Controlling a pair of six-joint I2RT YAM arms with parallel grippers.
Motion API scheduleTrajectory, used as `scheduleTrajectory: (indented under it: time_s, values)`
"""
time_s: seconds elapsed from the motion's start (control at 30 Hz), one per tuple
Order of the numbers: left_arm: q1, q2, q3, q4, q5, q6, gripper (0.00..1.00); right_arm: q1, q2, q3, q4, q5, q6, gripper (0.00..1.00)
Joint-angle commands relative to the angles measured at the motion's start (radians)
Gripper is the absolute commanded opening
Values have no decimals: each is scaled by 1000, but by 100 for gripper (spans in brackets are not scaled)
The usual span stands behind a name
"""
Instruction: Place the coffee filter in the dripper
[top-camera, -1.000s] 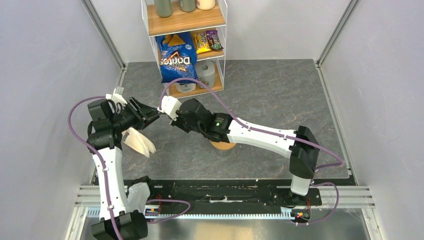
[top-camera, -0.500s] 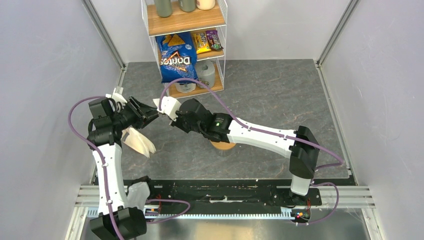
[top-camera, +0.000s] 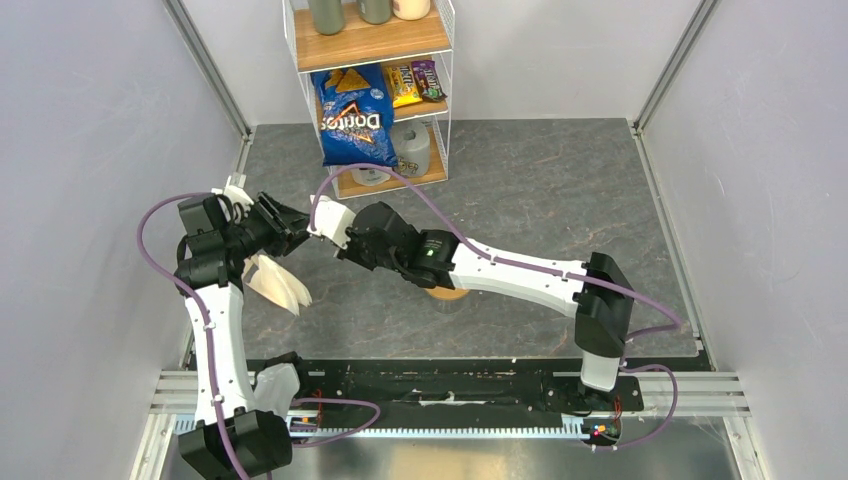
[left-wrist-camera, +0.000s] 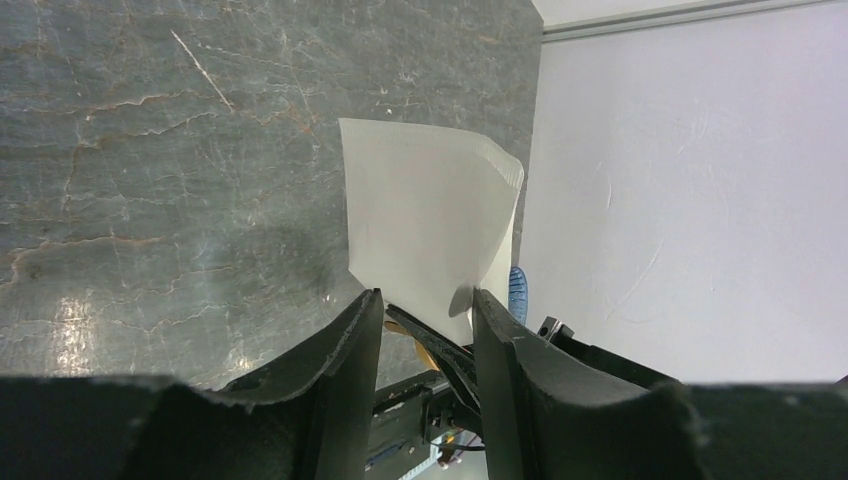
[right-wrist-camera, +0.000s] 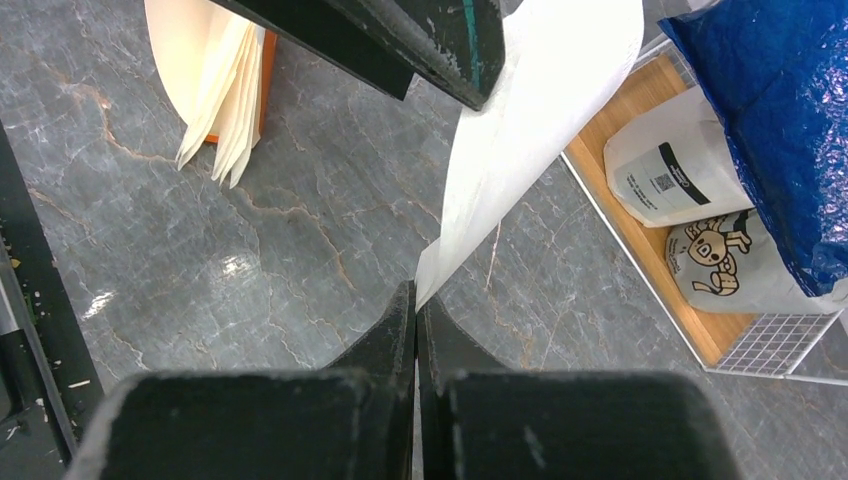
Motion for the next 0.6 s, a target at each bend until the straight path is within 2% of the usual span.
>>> scheduleTrajectory:
  time_s: [0.0, 0.33, 0.57]
  values:
    - [-5, -2, 23, 17, -13, -5, 44, 10, 21, 64, 25, -14, -27, 0]
    - [-14, -2, 36, -41, -75, 37, 43, 25, 44, 85, -6, -17, -76, 0]
    - [-15, 9, 30, -3, -41, 15, 42, 34, 46, 70, -20, -10, -115, 0]
